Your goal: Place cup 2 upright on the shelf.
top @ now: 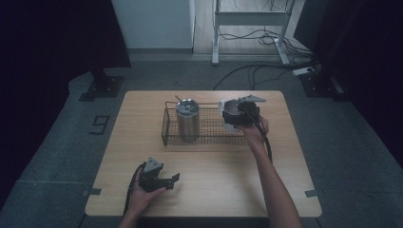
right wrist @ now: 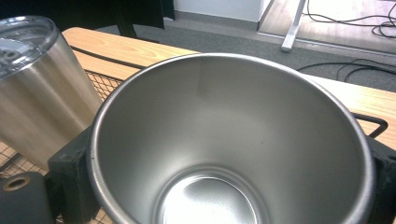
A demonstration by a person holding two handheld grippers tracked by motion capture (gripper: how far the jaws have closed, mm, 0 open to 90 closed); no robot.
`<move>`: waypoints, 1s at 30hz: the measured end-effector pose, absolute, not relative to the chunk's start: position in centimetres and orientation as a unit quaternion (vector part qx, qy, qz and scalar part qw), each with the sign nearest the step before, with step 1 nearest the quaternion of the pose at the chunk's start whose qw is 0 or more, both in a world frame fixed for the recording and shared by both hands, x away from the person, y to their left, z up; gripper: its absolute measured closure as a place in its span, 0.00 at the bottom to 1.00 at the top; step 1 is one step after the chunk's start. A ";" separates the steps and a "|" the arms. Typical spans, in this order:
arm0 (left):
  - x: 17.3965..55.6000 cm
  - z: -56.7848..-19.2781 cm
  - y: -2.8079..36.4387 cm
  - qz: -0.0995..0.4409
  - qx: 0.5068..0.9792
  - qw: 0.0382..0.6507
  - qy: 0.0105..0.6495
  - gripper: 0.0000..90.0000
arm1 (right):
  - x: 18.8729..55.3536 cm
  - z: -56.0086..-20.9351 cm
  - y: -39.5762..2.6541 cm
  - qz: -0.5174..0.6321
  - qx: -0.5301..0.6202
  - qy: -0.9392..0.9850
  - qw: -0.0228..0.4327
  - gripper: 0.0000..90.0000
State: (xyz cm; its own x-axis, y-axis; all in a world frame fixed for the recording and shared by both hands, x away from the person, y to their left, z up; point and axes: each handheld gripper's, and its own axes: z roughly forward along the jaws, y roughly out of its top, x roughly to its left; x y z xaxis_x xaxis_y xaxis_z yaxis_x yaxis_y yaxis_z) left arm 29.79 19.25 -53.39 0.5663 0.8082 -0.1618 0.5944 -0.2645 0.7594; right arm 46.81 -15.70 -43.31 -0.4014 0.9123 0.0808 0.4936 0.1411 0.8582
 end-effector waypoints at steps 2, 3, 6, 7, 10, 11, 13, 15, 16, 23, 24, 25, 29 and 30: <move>29.8 -53.4 19.3 0.130 0.785 0.409 0.447 0.16 | 46.9 -43.4 -15.7 0.433 0.492 0.716 0.240 0.07; 29.8 -53.4 19.3 0.130 0.785 0.409 0.447 0.16 | 47.0 -43.5 -15.7 0.433 0.493 0.716 0.240 0.07; 29.8 -53.4 19.3 0.130 0.784 0.410 0.447 0.16 | 47.2 -43.8 -15.8 0.429 0.495 0.716 0.240 0.07; 29.8 -53.4 19.3 0.130 0.784 0.410 0.447 0.16 | 47.2 -43.8 -15.8 0.429 0.496 0.716 0.238 0.07; 29.8 -53.4 19.3 0.129 0.785 0.409 0.447 0.16 | 47.4 -44.1 -15.8 0.426 0.497 0.717 0.238 0.07; 29.8 -53.4 19.2 0.129 0.785 0.409 0.447 0.16 | 47.5 -44.2 -15.8 0.425 0.498 0.717 0.238 0.07; 29.8 -53.4 19.2 0.128 0.785 0.409 0.446 0.16 | 47.6 -44.3 -15.8 0.424 0.499 0.718 0.237 0.07; 29.8 -53.4 19.2 0.128 0.786 0.409 0.446 0.16 | 47.7 -44.5 -15.8 0.423 0.501 0.718 0.236 0.07; 29.8 -53.4 19.2 0.128 0.786 0.409 0.446 0.16 | 47.8 -44.6 -15.8 0.421 0.501 0.718 0.234 0.07; 29.8 -53.4 19.2 0.128 0.786 0.408 0.446 0.16 | 48.1 -45.1 -15.8 0.415 0.503 0.722 0.229 0.07; 29.8 -53.4 19.2 0.128 0.786 0.408 0.446 0.16 | 48.1 -45.2 -15.7 0.416 0.504 0.722 0.229 0.07; 29.8 -53.4 19.2 0.128 0.786 0.408 0.445 0.16 | 48.1 -45.3 -15.7 0.415 0.504 0.722 0.228 0.07; 29.7 -53.4 19.2 0.128 0.787 0.408 0.445 0.16 | 48.1 -45.6 -15.6 0.412 0.504 0.724 0.227 0.07; 29.8 -53.4 19.2 0.128 0.787 0.408 0.445 0.16 | 48.1 -45.6 -15.6 0.411 0.504 0.725 0.226 0.07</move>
State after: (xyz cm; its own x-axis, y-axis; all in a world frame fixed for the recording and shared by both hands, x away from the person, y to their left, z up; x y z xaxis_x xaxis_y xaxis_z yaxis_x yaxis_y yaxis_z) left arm 29.75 19.17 -53.44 0.5714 0.8047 -0.1613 0.5961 -0.2718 0.7555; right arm 48.14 -15.63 -45.64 -0.3898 0.9168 0.0870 0.5451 0.1535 0.8242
